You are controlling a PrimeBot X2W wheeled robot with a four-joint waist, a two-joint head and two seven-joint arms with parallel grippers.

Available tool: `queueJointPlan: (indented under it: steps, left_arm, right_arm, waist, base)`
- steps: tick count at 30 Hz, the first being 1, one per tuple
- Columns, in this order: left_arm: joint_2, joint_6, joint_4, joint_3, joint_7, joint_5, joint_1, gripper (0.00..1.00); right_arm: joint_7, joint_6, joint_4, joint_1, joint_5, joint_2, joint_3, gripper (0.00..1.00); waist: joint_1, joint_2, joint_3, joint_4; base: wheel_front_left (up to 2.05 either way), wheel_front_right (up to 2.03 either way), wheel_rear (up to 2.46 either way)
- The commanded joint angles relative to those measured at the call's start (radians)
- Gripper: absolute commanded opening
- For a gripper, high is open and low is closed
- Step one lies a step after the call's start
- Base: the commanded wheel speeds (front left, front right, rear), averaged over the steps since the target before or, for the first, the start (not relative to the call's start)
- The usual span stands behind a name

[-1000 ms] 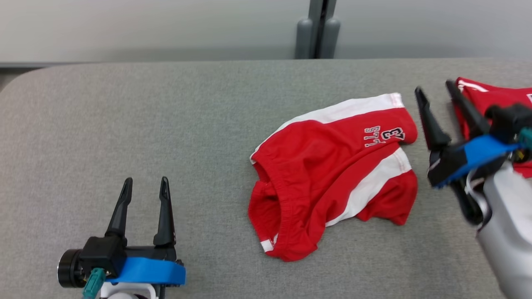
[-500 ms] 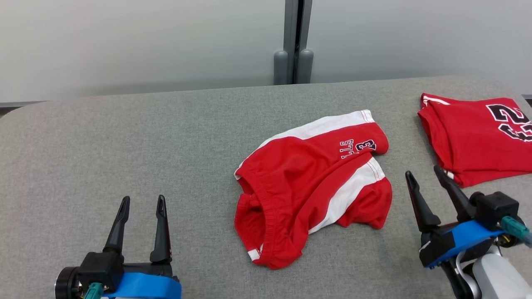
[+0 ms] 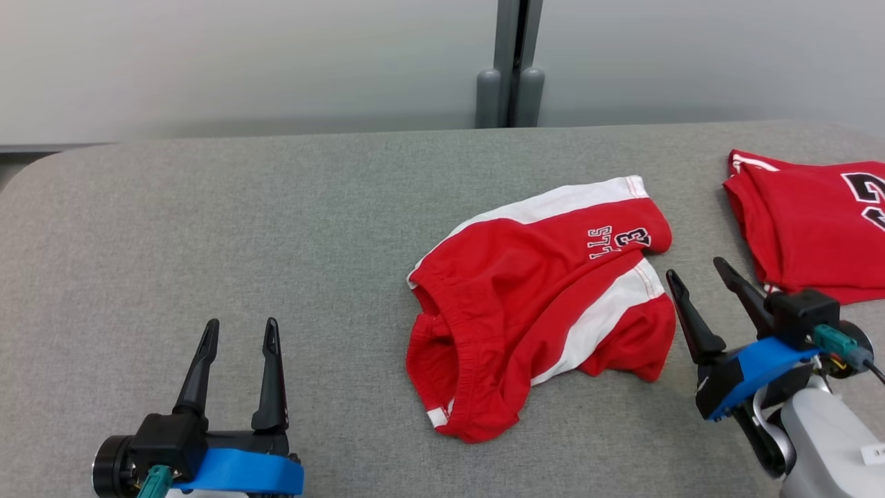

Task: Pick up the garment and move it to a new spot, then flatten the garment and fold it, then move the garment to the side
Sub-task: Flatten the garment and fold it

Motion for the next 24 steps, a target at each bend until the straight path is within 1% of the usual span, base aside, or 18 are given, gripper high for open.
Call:
queueJointPlan:
  steps: [1, 8, 9, 10, 11, 12, 14, 15, 22, 23, 24]
  left_arm:
    - [0.000, 0.004, -0.005, -0.002, -0.002, 0.004, -0.021, 1.00]
    - [0.000, 0.011, -0.007, -0.013, -0.002, -0.003, -0.043, 1.00]
    - [0.000, 0.011, -0.007, -0.013, -0.002, -0.003, -0.043, 1.00]
    - [0.000, 0.012, -0.008, -0.017, -0.002, -0.004, -0.049, 1.00]
    - [0.000, 0.012, -0.008, -0.017, -0.002, -0.004, -0.049, 1.00]
    - [0.000, 0.010, -0.008, -0.022, -0.002, -0.005, -0.059, 1.00]
    - [0.000, 0.014, -0.009, -0.023, -0.002, -0.007, -0.063, 1.00]
    - [0.000, 0.014, -0.009, -0.023, -0.002, -0.007, -0.063, 1.00]
    - [0.000, 0.017, -0.010, -0.030, -0.002, -0.007, -0.076, 1.00]
    - [0.000, 0.018, -0.009, -0.032, -0.002, -0.007, -0.076, 1.00]
    - [0.000, 0.018, -0.008, -0.033, -0.002, -0.007, -0.077, 1.00]
  right_arm:
    - [-0.003, 0.000, 0.041, -0.045, 0.009, -0.010, 0.022, 1.00]
    - [0.025, 0.000, 0.249, -0.173, 0.038, -0.032, 0.121, 1.00]
    - [0.025, 0.000, 0.249, -0.173, 0.038, -0.032, 0.121, 1.00]
    - [0.031, 0.000, 0.306, -0.196, 0.050, -0.033, 0.153, 1.00]
    - [0.031, 0.000, 0.306, -0.196, 0.050, -0.033, 0.153, 1.00]
    - [0.026, 0.000, 0.355, -0.221, 0.064, -0.034, 0.175, 1.00]
    - [0.025, 0.000, 0.407, -0.242, 0.078, -0.031, 0.194, 1.00]
    - [0.025, 0.000, 0.407, -0.242, 0.078, -0.031, 0.194, 1.00]
    - [0.030, 0.000, 0.531, -0.291, 0.118, -0.001, 0.284, 1.00]
    - [0.031, 0.000, 0.539, -0.293, 0.131, 0.005, 0.296, 0.95]
    - [0.035, 0.000, 0.545, -0.294, 0.145, 0.011, 0.309, 0.49]
  waist:
    - [0.0000, 0.0002, 0.020, 0.018]
    - [0.0000, 0.0002, 0.059, 0.058]
    - [0.0000, 0.0002, 0.059, 0.058]
    - [0.0000, 0.0002, 0.068, 0.068]
    - [0.0000, 0.0002, 0.068, 0.068]
    - [0.0000, 0.0002, 0.079, 0.080]
    - [0.0000, 0.0002, 0.089, 0.086]
    - [0.0000, 0.0002, 0.089, 0.086]
    - [0.0000, 0.0002, 0.109, 0.095]
    - [0.0000, 0.0002, 0.109, 0.096]
    - [0.0000, 0.0002, 0.109, 0.096]
  base:
    - [0.00, 0.00, 0.00]
    - [0.00, 0.00, 0.00]
    - [0.00, 0.00, 0.00]
    - [0.00, 0.00, 0.00]
    - [0.00, 0.00, 0.00]
    - [0.00, 0.00, 0.00]
    - [0.00, 0.00, 0.00]
    - [0.00, 0.00, 0.00]
    - [0.00, 0.00, 0.00]
    - [0.00, 0.00, 0.00]
    - [0.00, 0.00, 0.00]
